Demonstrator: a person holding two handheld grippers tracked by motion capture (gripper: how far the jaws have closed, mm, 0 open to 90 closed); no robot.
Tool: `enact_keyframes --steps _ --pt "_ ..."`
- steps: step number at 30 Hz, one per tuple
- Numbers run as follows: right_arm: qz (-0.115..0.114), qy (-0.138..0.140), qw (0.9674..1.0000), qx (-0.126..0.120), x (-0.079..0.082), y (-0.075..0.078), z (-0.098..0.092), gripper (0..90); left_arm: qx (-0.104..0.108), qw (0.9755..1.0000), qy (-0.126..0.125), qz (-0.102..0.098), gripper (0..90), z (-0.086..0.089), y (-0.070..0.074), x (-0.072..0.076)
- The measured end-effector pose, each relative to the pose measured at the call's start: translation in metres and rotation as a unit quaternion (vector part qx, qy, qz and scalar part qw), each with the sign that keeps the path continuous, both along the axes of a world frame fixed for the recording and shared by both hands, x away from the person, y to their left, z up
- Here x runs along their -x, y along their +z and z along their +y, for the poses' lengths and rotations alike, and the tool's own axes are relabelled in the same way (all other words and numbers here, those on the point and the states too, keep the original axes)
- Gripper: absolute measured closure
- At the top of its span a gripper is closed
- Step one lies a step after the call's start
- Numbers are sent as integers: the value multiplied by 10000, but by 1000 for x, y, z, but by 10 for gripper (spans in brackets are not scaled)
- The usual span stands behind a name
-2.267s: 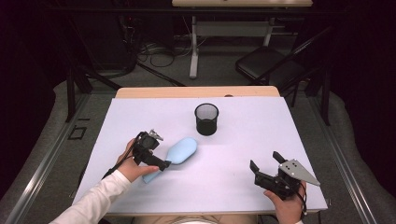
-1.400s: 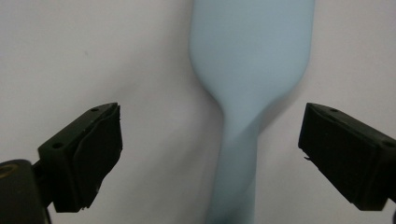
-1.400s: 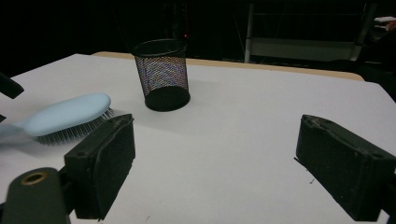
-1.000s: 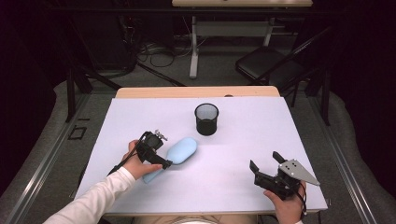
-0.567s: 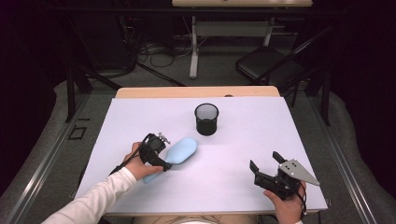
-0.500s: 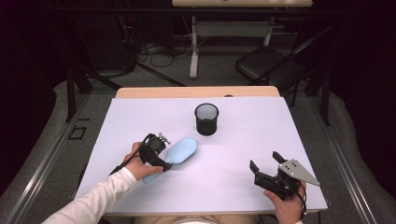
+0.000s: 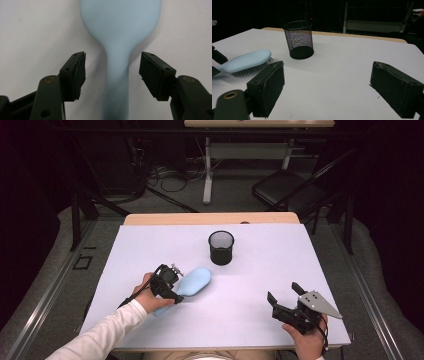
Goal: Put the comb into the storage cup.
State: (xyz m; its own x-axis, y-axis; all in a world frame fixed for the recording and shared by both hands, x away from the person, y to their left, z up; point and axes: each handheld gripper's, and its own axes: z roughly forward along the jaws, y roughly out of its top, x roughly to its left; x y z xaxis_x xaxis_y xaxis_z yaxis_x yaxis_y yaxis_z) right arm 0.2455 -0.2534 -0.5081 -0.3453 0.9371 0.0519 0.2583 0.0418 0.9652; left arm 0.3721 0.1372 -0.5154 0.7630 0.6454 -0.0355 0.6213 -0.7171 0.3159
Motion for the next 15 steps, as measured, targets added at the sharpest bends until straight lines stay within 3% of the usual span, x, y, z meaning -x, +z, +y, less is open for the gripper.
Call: enact_keyframes --steps 9,15 --pt "7 4 10000 -4 0 0 0 119 -94 9998 -170 -37 460 -4 -2 0" --pt "-9 1 10000 -16 0 0 0 119 -126 9998 -149 7 499 -5 -4 -1"
